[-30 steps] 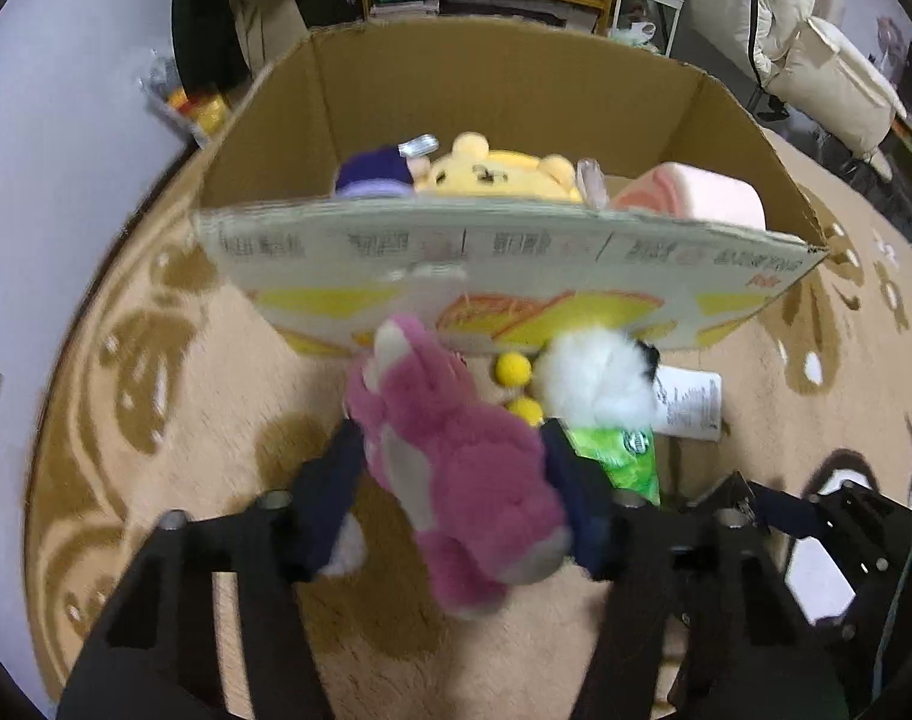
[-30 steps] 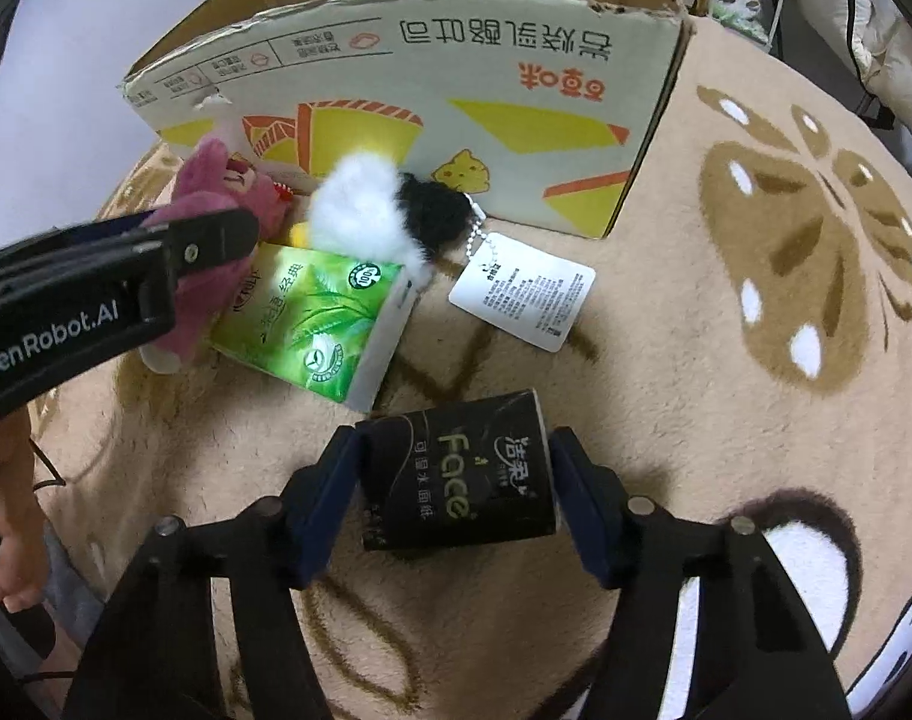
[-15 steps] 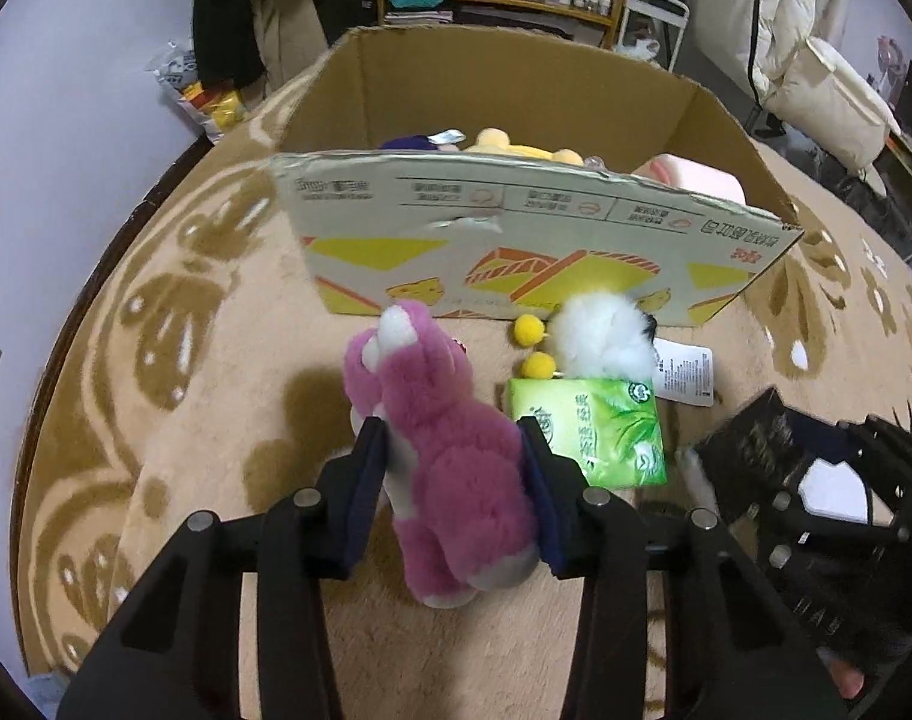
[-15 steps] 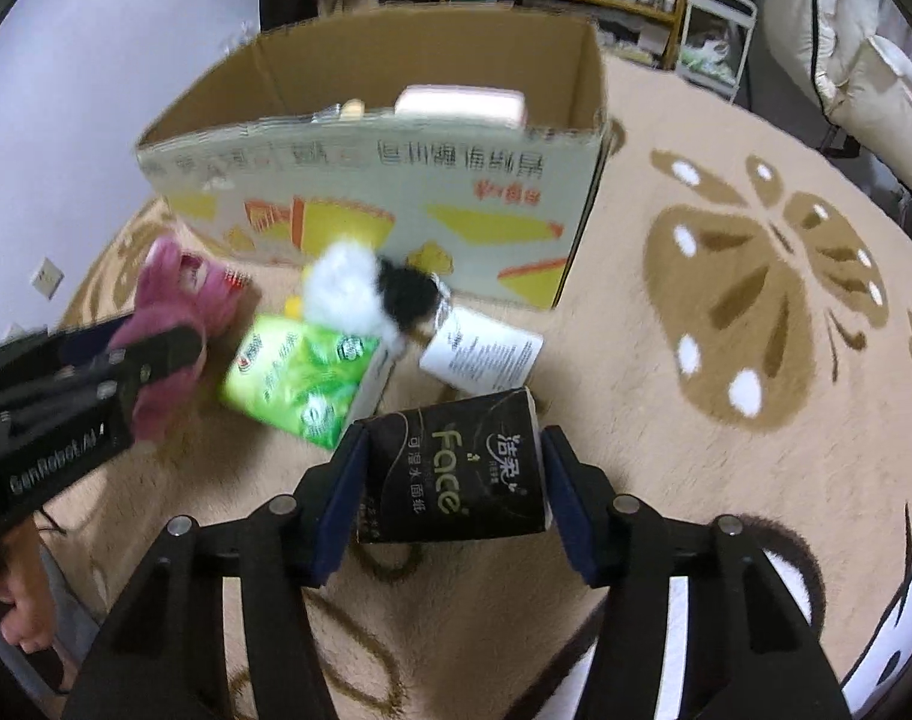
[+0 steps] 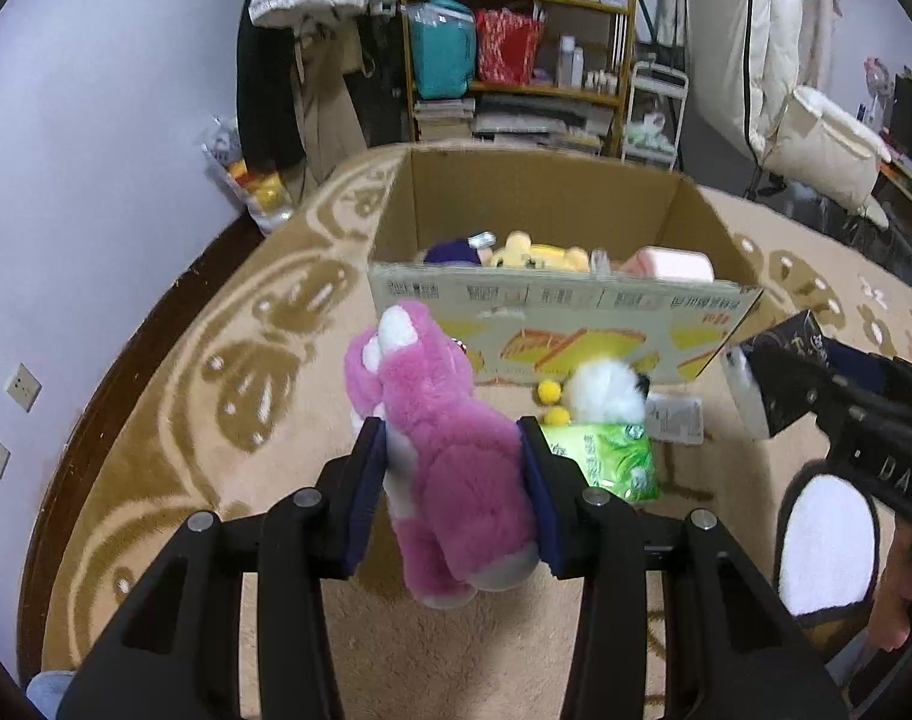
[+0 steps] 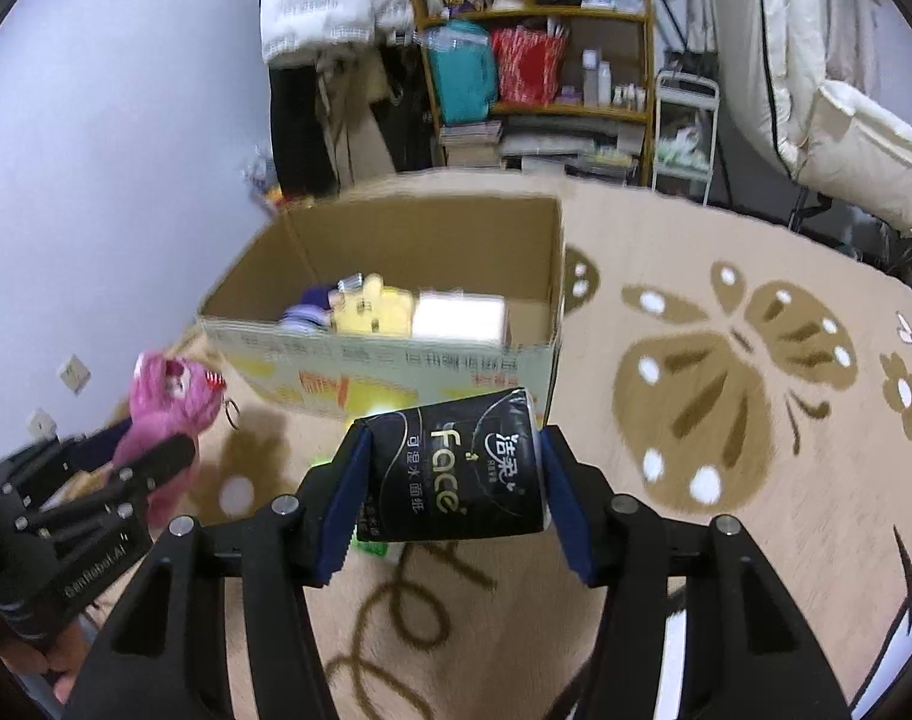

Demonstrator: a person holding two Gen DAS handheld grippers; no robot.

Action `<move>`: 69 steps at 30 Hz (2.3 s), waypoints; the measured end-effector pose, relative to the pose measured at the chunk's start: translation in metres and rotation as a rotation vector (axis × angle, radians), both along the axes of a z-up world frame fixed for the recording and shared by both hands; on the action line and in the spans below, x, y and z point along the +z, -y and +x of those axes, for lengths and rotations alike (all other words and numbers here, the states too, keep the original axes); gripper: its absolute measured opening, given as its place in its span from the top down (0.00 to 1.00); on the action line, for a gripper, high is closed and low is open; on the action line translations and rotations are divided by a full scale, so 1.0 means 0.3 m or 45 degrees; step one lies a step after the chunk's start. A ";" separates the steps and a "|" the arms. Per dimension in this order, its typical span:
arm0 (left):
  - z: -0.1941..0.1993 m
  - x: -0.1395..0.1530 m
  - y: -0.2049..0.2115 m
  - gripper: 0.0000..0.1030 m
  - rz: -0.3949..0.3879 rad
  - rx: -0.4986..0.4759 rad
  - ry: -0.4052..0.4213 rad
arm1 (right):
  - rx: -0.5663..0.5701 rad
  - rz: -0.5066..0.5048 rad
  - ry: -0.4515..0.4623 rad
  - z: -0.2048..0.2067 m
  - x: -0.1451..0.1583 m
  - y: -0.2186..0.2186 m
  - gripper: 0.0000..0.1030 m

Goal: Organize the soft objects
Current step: 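Lift the pink bear over the box with the left tool while the right tool carries the black pack there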

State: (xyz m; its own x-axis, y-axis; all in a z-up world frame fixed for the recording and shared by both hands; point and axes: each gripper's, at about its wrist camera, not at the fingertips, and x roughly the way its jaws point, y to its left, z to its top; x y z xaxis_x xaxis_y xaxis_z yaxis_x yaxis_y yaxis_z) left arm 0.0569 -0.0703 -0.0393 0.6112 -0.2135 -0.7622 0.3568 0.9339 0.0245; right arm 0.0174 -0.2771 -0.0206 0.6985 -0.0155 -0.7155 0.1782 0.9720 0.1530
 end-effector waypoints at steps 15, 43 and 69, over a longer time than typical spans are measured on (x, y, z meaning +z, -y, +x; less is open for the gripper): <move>0.009 0.122 -0.042 0.59 -0.055 0.048 0.170 | -0.081 -0.018 0.157 -0.001 0.113 0.055 0.43; 0.207 0.265 0.121 0.59 0.028 -0.064 0.413 | -0.023 -0.157 0.217 0.247 0.178 0.074 0.43; 0.345 0.091 0.179 0.59 -0.009 -0.127 0.272 | 0.035 -0.116 0.125 0.354 0.006 0.085 0.42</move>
State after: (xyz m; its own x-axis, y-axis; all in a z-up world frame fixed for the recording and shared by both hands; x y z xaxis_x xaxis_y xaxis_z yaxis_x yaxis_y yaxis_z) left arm 0.1604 -0.1240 -0.0120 0.7342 -0.2856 -0.6160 0.4345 0.8948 0.1030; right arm 0.1237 -0.3025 -0.0188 0.7659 -0.0574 -0.6404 0.1402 0.9869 0.0793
